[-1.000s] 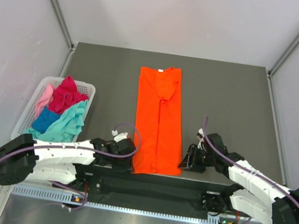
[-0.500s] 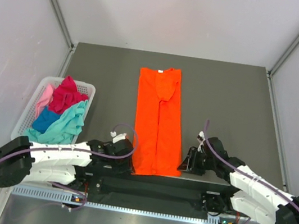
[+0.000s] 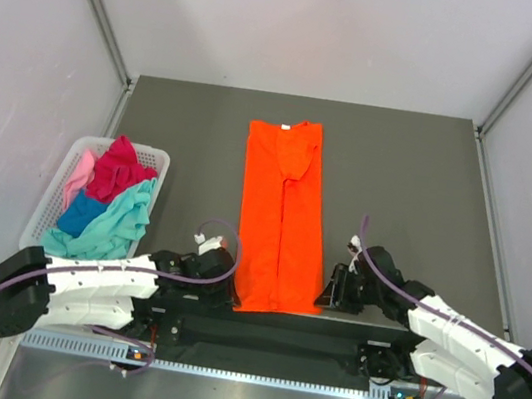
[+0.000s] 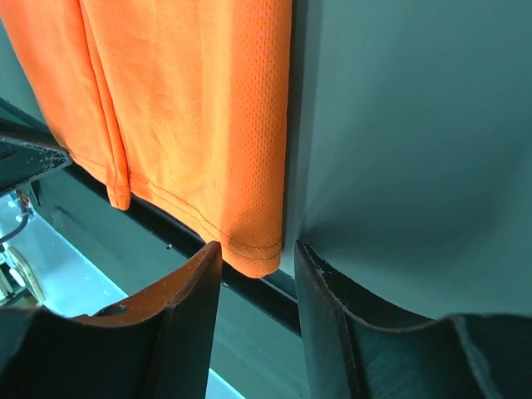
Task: Fold and stack the t-shirts
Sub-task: Fold the tshirt
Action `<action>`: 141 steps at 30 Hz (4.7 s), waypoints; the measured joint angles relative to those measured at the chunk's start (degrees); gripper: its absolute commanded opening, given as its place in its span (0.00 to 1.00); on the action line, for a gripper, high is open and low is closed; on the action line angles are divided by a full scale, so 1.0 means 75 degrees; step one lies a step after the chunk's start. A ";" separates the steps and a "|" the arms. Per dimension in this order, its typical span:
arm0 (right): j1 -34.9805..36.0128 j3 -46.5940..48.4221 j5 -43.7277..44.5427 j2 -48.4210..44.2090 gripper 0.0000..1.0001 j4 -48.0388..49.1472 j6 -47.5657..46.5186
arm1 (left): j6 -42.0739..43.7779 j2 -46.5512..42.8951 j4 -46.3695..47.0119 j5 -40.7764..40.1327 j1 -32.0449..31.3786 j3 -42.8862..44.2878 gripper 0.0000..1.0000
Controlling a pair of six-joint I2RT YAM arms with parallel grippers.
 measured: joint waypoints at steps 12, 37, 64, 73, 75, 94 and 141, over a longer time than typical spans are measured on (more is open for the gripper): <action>0.0294 -0.0096 0.0087 -0.0032 0.38 0.0169 0.0274 | -0.0137 0.0085 0.0256 0.0152 0.0000 -0.0157 0.32; 0.0513 0.2200 0.1440 0.1276 0.00 -0.0883 -0.0160 | 0.0755 0.0629 -0.0119 0.0411 0.2212 0.1408 0.00; -0.1784 0.8545 0.1279 0.7032 0.00 -0.1116 -0.2906 | 0.3710 0.6712 -0.0443 0.2060 0.5788 0.7962 0.00; -0.1894 0.9468 0.1049 0.7912 0.00 -0.1268 -0.3048 | 0.3707 0.7274 -0.0565 0.1900 0.6027 0.8291 0.00; -0.1897 0.9597 0.1032 0.8105 0.00 -0.1291 -0.3077 | 0.3707 0.7417 -0.0565 0.1871 0.6038 0.8399 0.00; -0.1985 0.9343 0.1443 0.7484 0.42 -0.1760 -0.3279 | 0.4535 0.6703 -0.1743 0.0530 0.6070 0.8574 0.36; -0.1853 0.3232 0.0073 0.4835 0.01 0.1617 -0.3045 | 0.4360 0.3949 -0.0291 0.1687 0.5033 0.3142 0.00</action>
